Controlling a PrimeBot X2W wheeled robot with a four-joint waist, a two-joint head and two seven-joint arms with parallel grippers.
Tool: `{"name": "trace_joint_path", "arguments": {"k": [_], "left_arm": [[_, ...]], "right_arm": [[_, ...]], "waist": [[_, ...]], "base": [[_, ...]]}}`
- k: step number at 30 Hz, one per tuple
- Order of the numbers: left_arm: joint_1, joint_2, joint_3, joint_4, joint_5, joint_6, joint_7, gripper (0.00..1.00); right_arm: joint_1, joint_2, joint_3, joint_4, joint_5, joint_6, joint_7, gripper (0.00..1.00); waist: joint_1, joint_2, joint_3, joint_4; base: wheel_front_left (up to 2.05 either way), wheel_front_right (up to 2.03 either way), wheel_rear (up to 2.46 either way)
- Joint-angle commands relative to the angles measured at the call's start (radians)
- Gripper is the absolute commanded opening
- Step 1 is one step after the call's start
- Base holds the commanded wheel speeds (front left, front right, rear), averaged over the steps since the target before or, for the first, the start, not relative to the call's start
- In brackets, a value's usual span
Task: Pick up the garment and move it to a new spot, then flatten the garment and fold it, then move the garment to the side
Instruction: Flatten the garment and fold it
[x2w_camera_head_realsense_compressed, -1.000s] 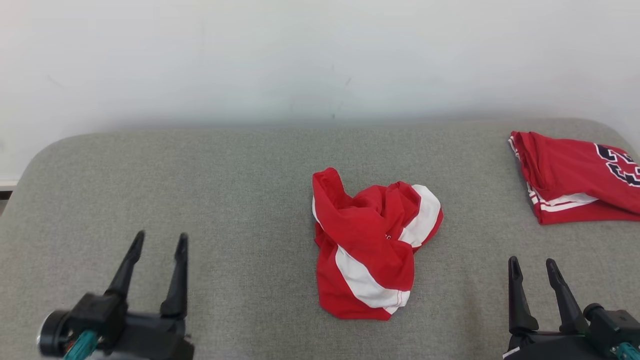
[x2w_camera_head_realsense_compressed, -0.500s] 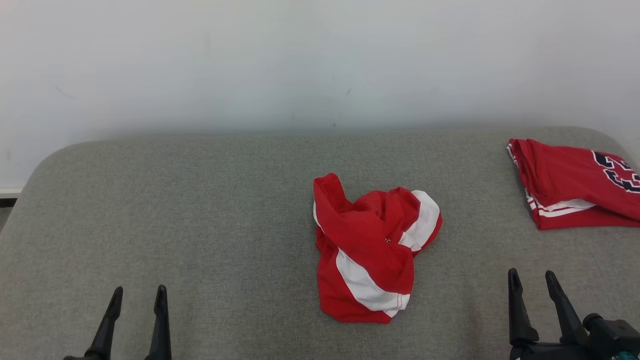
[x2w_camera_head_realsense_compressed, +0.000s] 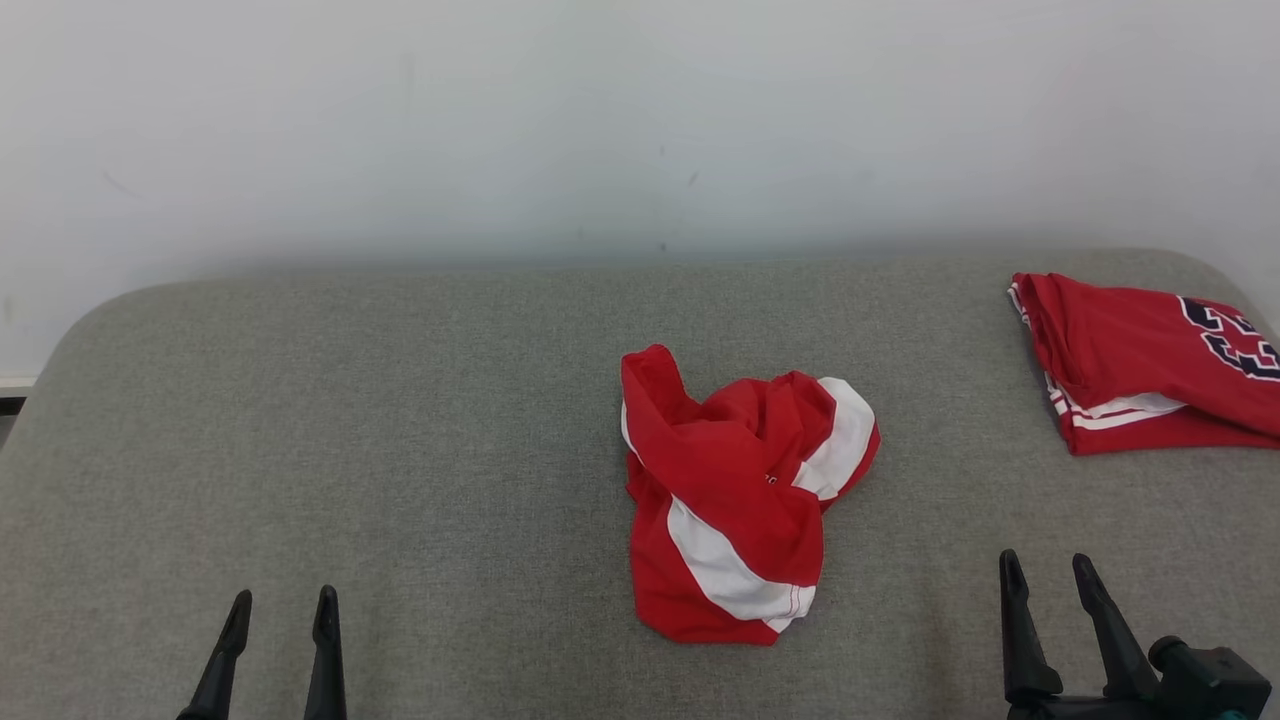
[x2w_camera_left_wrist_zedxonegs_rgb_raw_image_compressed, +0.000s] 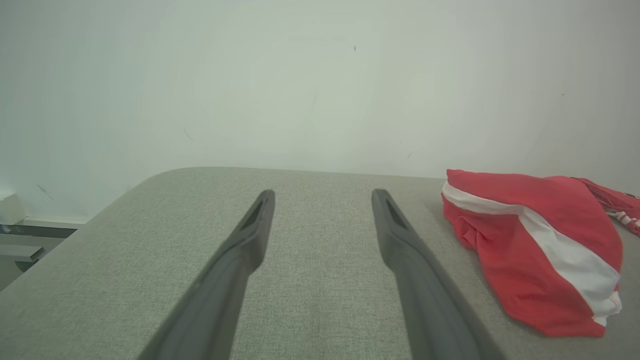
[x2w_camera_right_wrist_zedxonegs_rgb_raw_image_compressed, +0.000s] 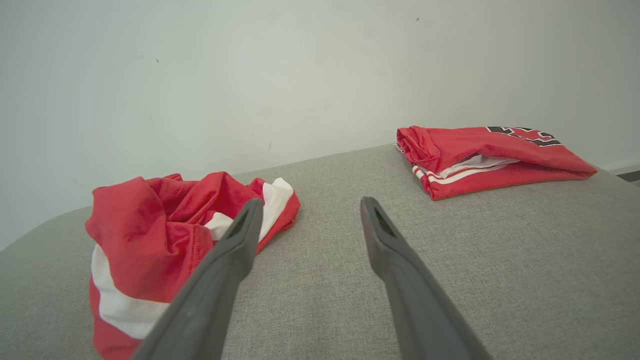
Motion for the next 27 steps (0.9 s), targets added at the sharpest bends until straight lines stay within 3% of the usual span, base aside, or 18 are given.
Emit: {"name": "trace_joint_path", "arguments": {"k": [1,6,15,27], "left_arm": [[-0.001,-0.005,0.007,0.005,0.01,-0.007,-0.003,1.0],[-0.005,-0.015,0.018,0.012,0.024,-0.017,-0.003,1.0],[-0.035,-0.028,0.006,0.031,0.039,-0.023,-0.003,1.0],[-0.075,-0.035,-0.024,0.046,0.044,-0.024,-0.003,1.0]], "right_arm": [[0.006,-0.001,0.002,0.001,0.005,-0.003,-0.002,1.0],[0.005,-0.007,0.026,0.008,0.01,-0.003,0.003,1.0],[-0.068,-0.053,0.196,0.067,0.019,-0.003,0.034,1.0],[-0.196,-0.078,0.319,0.351,0.09,-0.003,-0.002,1.0]], "waist": [[0.0,-0.0001,0.001,-0.001],[0.0,-0.0001,0.003,0.003],[0.0,-0.0001,0.019,0.045],[0.0,-0.0001,0.06,0.142]], "base": [[0.0,0.0,0.0],[0.0,0.0,0.0],[0.0,0.0,0.0],[0.0,0.0,0.0]]}}
